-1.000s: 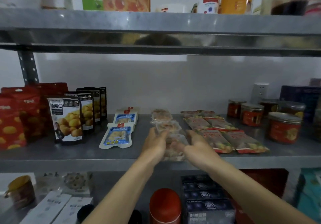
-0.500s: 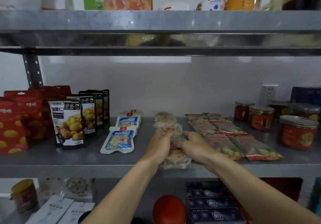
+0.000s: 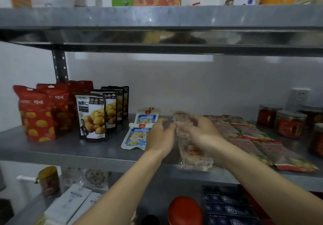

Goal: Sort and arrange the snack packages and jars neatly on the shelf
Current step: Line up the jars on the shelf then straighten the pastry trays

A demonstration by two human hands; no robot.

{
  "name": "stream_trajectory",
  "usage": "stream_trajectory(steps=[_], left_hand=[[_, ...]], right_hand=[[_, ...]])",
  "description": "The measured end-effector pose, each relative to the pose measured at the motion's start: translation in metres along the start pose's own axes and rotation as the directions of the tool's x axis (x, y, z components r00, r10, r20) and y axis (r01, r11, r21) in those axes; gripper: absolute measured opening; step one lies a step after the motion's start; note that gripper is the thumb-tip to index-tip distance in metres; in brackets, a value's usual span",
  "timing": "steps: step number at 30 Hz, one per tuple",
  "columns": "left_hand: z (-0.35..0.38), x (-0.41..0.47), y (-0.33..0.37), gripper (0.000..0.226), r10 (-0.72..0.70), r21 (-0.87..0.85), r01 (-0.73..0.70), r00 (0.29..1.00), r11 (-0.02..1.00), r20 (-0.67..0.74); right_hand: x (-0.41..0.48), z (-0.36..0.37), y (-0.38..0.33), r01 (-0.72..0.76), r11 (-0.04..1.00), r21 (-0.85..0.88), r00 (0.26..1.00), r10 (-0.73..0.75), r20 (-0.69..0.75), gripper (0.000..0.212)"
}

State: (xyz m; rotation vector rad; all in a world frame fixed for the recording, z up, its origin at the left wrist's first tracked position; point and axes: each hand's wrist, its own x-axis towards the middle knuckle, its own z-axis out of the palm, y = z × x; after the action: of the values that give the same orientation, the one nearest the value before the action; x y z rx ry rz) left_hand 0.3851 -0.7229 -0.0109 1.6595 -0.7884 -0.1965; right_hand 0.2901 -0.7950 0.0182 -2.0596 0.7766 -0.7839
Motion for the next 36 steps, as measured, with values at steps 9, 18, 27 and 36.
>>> stream_trajectory(steps=[9, 18, 27, 36], left_hand=[[-0.099, 0.034, -0.041, 0.02, 0.026, -0.006, -0.026, 0.997, 1.0, -0.076], [-0.113, 0.066, -0.065, 0.015, -0.1, -0.064, 0.109, 0.987, 0.992, 0.128], [-0.104, 0.074, -0.076, 0.026, -0.063, -0.207, 0.1, 0.982, 0.973, 0.178], [-0.102, 0.082, -0.083, 0.033, -0.052, -0.244, 0.096, 0.982, 0.965, 0.181]], right_hand=[[0.013, 0.104, -0.037, -0.154, 0.908, 0.391, 0.983, 0.179, -0.028, 0.009], [0.025, 0.138, -0.035, -0.184, 0.829, 0.529, 0.93, 0.32, -0.178, 0.06], [0.034, 0.141, -0.023, -0.147, 0.865, 0.48, 0.969, 0.223, -0.104, 0.021], [0.039, 0.146, -0.017, -0.152, 0.886, 0.437, 0.974, 0.209, -0.085, 0.031]])
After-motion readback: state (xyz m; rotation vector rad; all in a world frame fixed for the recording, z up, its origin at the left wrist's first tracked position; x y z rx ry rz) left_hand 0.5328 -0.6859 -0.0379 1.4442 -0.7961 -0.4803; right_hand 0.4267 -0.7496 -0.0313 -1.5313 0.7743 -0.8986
